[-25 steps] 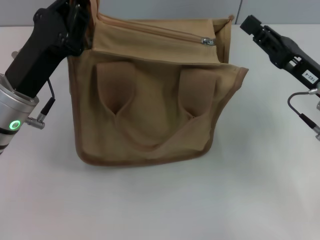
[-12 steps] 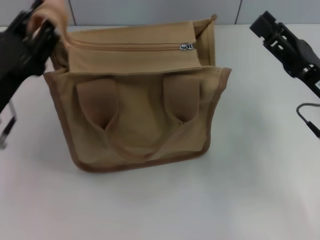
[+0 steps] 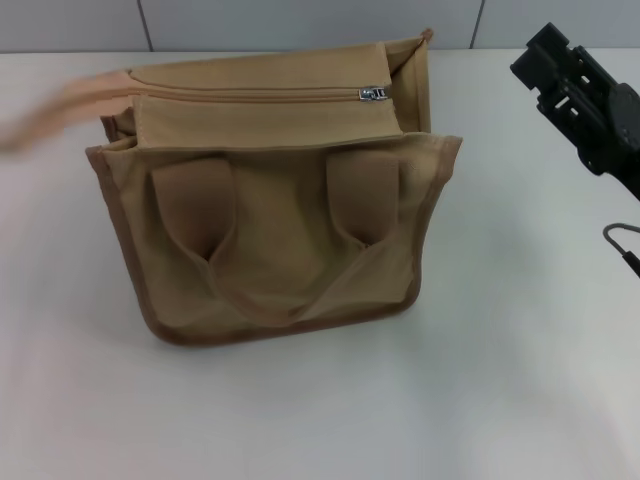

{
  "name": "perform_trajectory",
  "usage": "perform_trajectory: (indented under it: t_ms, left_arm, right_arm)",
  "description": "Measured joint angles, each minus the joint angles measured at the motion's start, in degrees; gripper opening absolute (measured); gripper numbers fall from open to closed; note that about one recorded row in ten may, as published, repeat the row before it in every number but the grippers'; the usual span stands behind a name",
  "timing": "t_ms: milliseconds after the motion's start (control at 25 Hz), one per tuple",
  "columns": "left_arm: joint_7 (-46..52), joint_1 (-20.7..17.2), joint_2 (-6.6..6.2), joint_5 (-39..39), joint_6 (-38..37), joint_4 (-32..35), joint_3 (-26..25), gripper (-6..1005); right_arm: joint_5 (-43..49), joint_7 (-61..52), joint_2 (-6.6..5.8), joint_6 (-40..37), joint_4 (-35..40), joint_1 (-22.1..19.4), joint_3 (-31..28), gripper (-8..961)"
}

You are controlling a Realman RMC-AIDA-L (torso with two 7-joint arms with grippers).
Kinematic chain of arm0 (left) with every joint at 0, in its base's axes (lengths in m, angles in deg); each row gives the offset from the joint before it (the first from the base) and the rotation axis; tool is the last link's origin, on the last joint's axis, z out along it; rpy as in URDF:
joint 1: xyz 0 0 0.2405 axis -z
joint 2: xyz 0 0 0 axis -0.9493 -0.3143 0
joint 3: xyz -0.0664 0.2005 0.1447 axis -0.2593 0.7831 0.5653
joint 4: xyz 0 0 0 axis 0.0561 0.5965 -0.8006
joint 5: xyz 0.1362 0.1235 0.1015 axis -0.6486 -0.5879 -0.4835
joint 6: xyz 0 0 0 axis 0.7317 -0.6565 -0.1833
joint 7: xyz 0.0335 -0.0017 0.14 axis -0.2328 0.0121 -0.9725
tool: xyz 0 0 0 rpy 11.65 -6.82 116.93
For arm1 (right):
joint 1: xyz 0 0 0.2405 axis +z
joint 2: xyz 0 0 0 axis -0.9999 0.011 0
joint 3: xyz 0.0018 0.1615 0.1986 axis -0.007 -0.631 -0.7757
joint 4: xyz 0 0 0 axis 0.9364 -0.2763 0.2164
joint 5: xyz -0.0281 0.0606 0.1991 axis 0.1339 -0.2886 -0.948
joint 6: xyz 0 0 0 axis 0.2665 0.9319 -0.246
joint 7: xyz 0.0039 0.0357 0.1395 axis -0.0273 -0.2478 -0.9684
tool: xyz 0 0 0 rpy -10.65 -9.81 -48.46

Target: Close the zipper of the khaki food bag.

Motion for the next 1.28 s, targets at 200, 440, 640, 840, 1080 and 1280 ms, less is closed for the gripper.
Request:
perform_trajectory:
  t_ms: [200,440,640,840,1080,1280]
  left_arm:
    - [-0.42,-4.98,-1.81,-0.74,-3.42,2.73,1.05,828]
    - [-1.52,-4.85,-2.07,-3.73,-3.86,10.01,17.59,831]
    - [-3.07,0.85,-2.03,-11.18,-3.45,12.31,30.23,827]
    - [-1.28,7.15,-1.02,-19.31,-1.73,12.33,31.61,827]
    - [-1.33,9.01,0.05,-19.75,-1.40,12.79,31.58,827]
    - [-1.18,9.05,0.19,-19.67,-1.08,12.53,31.65,827]
  right_arm:
    - [0.21,0.79,-0.19,-4.12,1.82,0.33,2.38,643]
    - [0.25,4.44,-0.12,-4.77,6.72,2.49,18.62,642]
    - [0.25,9.63,0.03,-2.32,7.52,4.13,32.74,641]
    - [-0.09,12.57,0.34,2.39,5.80,5.18,41.06,641]
    - [-0.29,15.80,0.42,5.05,3.51,5.07,41.43,640]
    - [-0.29,16.21,0.41,7.59,2.95,4.69,41.48,640]
